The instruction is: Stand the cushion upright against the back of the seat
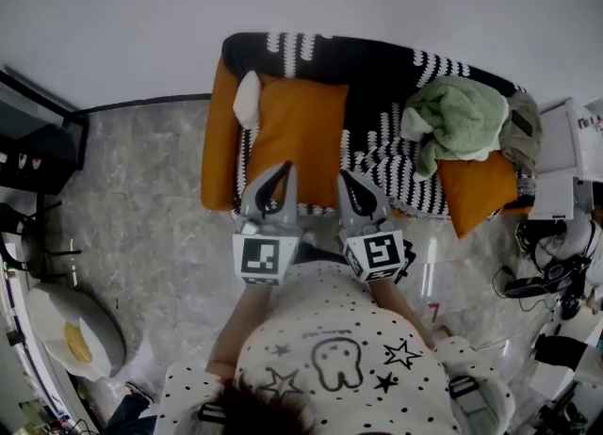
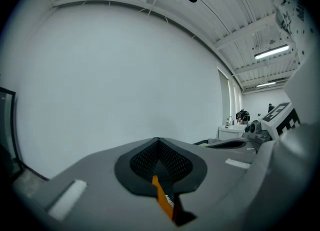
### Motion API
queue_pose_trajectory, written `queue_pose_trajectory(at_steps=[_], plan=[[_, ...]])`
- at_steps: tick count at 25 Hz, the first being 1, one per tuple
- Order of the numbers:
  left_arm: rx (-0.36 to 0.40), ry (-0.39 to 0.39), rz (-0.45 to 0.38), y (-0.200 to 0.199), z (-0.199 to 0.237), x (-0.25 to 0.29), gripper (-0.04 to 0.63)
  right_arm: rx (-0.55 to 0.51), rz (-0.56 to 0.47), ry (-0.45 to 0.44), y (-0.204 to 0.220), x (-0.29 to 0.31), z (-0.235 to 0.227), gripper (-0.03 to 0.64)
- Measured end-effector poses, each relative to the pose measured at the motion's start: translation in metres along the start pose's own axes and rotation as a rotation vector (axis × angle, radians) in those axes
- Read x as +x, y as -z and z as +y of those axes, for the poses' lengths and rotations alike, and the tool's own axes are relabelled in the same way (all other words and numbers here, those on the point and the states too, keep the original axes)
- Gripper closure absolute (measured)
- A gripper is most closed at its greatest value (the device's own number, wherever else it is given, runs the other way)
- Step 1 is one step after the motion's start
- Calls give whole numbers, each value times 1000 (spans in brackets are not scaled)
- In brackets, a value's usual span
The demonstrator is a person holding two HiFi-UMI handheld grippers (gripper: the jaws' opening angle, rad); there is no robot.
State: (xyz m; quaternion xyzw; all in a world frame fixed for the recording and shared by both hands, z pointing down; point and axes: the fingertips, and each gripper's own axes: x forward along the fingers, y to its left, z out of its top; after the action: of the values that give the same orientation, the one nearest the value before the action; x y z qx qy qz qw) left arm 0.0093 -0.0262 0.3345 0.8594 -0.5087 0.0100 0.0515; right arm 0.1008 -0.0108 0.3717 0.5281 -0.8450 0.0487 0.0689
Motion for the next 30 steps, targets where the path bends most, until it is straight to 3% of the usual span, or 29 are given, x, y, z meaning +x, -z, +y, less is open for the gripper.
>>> queue_pose_trajectory(at_steps=[17, 23, 30], plan=[[17, 127, -11, -29, 88, 92, 606, -3, -5, 133, -35, 111, -17, 618], [14, 138, -18, -27, 100, 102, 606, 7, 6, 168, -28, 119, -22, 618], [-1, 109, 17, -20, 109, 105, 606, 11, 30, 138, -28, 130, -20, 618]])
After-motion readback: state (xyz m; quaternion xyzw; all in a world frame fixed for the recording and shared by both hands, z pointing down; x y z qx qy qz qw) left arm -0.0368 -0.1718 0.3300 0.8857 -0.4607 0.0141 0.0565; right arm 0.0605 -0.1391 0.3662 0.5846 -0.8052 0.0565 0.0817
